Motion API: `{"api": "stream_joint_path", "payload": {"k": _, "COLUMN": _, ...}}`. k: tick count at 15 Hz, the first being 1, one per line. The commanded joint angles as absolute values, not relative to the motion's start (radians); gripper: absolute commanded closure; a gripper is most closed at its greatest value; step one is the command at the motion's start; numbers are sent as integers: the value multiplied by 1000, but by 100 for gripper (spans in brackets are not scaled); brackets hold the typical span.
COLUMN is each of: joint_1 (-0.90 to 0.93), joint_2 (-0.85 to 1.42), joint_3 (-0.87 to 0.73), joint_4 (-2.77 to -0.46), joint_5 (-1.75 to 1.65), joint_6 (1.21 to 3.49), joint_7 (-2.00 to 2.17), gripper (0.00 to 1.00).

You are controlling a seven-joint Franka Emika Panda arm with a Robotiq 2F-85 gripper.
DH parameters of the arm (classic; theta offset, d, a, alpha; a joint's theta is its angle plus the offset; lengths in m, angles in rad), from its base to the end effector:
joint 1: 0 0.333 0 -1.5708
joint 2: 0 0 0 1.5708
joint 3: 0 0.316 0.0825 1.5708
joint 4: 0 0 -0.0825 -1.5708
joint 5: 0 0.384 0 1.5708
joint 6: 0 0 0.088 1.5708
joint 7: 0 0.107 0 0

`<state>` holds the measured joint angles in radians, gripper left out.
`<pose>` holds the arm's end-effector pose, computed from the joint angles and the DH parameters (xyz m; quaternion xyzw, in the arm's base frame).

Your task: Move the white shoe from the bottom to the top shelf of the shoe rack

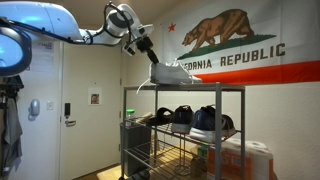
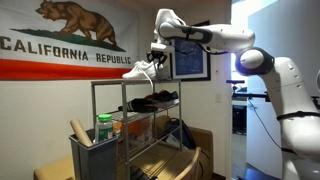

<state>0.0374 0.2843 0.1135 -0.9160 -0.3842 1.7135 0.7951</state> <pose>0.6224 0.0418 0.7852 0.8943 -0.3279 0.3016 0.0424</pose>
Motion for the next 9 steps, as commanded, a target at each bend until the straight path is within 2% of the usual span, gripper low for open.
{"api": "stream_joint_path", "payload": {"k": 1, "joint_1": 35, "joint_2": 199, "joint_3": 112, "joint_4": -1018, "joint_5": -393, "joint_6": 1741, "joint_7": 814, "gripper": 20}}
{"api": "stream_joint_path", "payload": {"k": 3, "joint_1": 41, "joint_2": 178, "joint_3": 114, "joint_4": -1028, "joint_5": -400, "joint_6": 1736, "joint_7": 814, "gripper": 5}}
{"api": "stream_joint_path", "payload": {"k": 4, "joint_1": 43, "joint_2": 168, "joint_3": 116, "joint_4": -1032, "joint_5": -399, "joint_6": 1735, "joint_7": 812, "gripper": 0}}
{"api": "stream_joint_path", "payload": {"k": 9, "joint_1": 70, "joint_2": 121, "joint_3": 128, "joint_4": -1014, "joint_5": -408, "joint_6": 1657, "joint_7": 790, "gripper": 0}}
